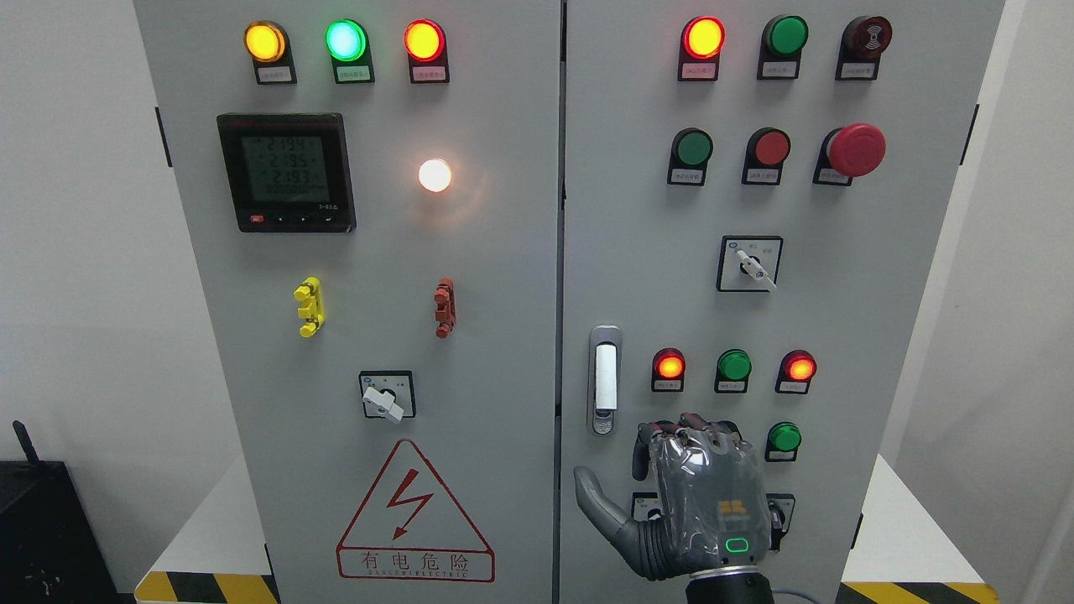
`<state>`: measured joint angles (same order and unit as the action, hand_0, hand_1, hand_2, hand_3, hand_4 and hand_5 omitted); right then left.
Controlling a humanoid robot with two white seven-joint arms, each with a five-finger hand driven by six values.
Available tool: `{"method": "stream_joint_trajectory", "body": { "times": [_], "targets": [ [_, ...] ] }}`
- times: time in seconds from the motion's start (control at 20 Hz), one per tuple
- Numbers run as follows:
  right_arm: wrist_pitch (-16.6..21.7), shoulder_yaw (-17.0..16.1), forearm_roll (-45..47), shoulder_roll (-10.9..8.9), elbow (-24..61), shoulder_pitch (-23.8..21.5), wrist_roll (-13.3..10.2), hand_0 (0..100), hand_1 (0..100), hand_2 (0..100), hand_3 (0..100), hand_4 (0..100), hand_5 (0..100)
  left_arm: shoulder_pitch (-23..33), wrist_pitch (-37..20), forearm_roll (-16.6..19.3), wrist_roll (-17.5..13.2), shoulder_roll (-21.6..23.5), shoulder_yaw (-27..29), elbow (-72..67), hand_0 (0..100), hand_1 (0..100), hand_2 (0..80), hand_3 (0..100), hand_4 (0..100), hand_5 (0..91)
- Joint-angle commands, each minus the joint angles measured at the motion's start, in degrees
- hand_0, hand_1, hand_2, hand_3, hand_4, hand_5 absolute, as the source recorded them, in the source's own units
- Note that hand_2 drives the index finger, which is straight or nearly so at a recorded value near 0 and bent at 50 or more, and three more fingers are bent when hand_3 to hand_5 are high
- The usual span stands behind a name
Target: Release door handle
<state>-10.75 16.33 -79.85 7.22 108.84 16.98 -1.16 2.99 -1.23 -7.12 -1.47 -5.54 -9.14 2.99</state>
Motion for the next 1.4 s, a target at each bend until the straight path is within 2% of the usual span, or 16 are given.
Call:
{"method": "stream_joint_trajectory", "body": {
  "times": [0.0,0.35,0.65,0.9,1.35],
  "targets": [
    [-0.2,0.0,-0.2,-0.01,-0.1,1.1,1.0,16,24,79,97,72,64,0.0,-0.3,0.0,0.0,0.0,0.0,0.0,0,0,4.5,11,0,0.0],
    [-2.4,0.5,-1.3,0.16,-1.0,3.8,1.2,15,33,79,97,72,64,0.0,-0.3,0.0,0.0,0.0,0.0,0.0,0,0,4.5,11,0,0.0],
    [-3.5,1.0,-1.3,0.51,-3.2,6.9,1.3,16,35,79,97,72,64,0.0,-0.4,0.0,0.1,0.0,0.0,0.0,0,0,4.4,11,0,0.0],
    [-4.3,2.0,-1.3,0.87,-3.8,7.1,1.9,16,35,79,97,72,64,0.0,-0.3,0.0,0.0,0.0,0.0,0.0,0,0,4.4,11,0,0.0],
    [-4.4,1.5,-1.3,0.87,-5.9,9.1,1.8,17,36,77,96,72,64,0.0,-0.4,0.0,0.0,0.0,0.0,0.0,0,0,4.5,11,0,0.0]
  ]
}}
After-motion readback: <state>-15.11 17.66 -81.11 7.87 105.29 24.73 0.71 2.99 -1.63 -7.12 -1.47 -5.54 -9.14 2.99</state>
